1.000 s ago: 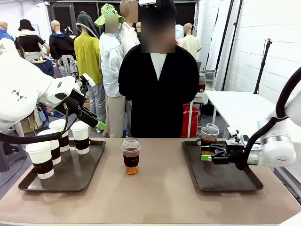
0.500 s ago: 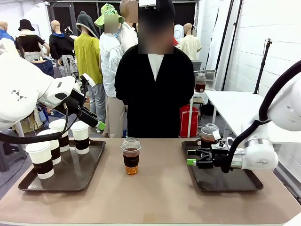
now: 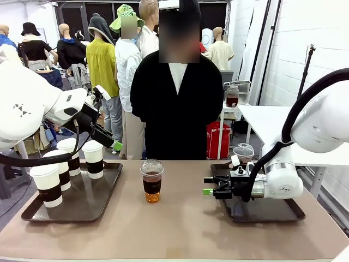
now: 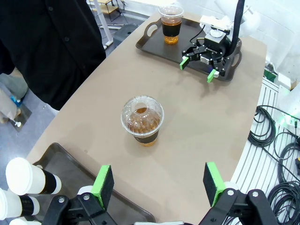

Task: Distribute the coffee onto the tray.
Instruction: Pick up another iced Americano from the middle of the table and place it on the right Handle tray.

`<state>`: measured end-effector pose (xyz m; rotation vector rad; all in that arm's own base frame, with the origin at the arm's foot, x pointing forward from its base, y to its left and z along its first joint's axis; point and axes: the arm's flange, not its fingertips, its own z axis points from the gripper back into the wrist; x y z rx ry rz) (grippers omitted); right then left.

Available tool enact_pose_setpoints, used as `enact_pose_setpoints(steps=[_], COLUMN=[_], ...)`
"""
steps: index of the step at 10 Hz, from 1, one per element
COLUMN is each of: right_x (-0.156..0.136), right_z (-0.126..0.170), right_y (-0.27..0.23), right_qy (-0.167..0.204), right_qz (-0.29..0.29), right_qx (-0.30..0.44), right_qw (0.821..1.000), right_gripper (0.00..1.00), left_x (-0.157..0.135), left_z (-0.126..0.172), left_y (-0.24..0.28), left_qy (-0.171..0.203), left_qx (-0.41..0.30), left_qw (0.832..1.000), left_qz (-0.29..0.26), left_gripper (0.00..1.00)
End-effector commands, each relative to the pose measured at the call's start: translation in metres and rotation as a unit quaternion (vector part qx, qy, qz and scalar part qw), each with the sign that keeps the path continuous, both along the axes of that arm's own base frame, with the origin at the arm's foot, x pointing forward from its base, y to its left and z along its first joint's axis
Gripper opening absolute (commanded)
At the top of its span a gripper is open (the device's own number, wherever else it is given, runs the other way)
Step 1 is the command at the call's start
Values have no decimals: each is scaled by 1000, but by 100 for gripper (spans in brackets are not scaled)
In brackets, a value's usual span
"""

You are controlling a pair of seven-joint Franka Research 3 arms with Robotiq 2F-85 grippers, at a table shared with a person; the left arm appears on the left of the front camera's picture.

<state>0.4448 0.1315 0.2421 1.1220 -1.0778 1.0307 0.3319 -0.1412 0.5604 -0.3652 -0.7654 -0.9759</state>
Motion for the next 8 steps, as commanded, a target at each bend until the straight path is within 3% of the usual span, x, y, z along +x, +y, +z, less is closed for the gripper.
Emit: enact_pose_setpoints(steps=[1, 6, 8], right_x=[-4, 0, 4], right_z=[2, 0, -1], right_y=[-2, -1, 20], right_qy=[0, 0, -17], right_qz=[-1, -1, -14], right_qx=[2, 0, 3], right_qw=[1000, 1000, 1000], right_gripper=[100, 100, 100], left_x=[0, 0, 0], left_z=[-1, -1, -1], left_y=[1, 1, 1], left_qy=[3, 3, 3], left_qx=[-4, -4, -4], left_qw=[1000, 1000, 1000], left_qz=[-1, -1, -1], left_gripper=[100, 100, 100])
